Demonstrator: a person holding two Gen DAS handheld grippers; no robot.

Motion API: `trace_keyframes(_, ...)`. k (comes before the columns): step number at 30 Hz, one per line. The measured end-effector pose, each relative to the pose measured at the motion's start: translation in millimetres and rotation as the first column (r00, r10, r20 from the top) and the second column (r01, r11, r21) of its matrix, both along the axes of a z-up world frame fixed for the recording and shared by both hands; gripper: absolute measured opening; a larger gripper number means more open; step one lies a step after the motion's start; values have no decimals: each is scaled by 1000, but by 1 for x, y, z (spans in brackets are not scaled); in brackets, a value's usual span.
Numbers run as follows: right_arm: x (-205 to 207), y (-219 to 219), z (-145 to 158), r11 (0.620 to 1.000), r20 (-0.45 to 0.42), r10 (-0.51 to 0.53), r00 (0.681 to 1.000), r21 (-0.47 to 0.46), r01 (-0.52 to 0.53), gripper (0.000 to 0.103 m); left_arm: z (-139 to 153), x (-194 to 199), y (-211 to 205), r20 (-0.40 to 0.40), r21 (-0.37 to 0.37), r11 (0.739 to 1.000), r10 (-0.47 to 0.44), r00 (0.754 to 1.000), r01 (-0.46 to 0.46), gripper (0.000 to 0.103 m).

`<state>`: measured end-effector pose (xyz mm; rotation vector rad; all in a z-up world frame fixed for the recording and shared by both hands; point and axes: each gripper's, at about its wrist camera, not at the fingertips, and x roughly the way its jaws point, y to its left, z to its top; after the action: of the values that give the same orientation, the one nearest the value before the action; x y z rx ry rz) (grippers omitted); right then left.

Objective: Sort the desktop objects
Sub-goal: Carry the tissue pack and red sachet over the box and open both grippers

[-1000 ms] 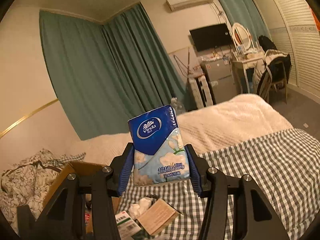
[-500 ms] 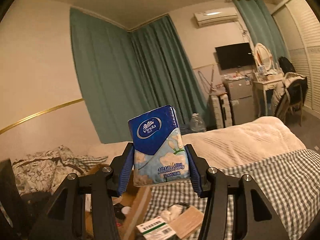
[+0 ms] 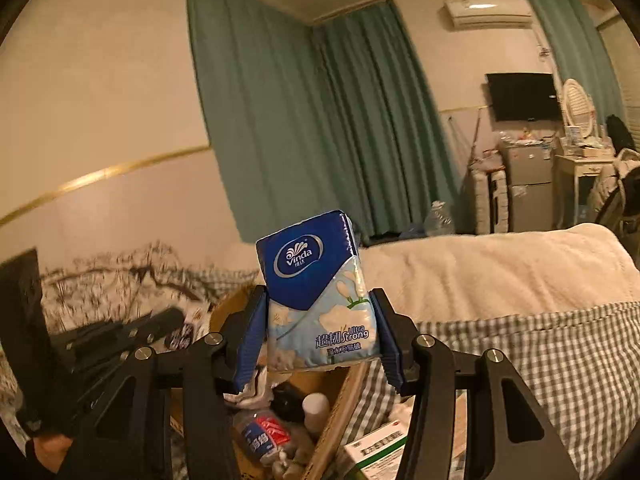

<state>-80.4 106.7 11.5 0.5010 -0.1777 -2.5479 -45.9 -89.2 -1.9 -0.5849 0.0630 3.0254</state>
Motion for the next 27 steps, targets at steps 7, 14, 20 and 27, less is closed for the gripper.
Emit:
trace_keyframes(7, -22, -49, -36, 992, 75, 73, 995, 95, -80, 50, -28, -26, -22, 85, 27, 998, 49, 995, -51, 1)
trace_keyframes(14, -45, -85, -69, 968, 164, 123, 979, 197, -155, 52, -50, -41, -38, 163, 49, 996, 71, 984, -80, 4)
trace_keyframes(20, -45, -88, -77, 964, 148, 98, 984, 230, -130, 69, -45, -34, -43, 139, 71, 992, 91, 986, -102, 73)
trace_keyframes(27, -37, -57, -52, 988, 87, 25, 996, 149, -38, 78, -21, -14, -47, 65, 95, 986, 132, 989, -138, 100)
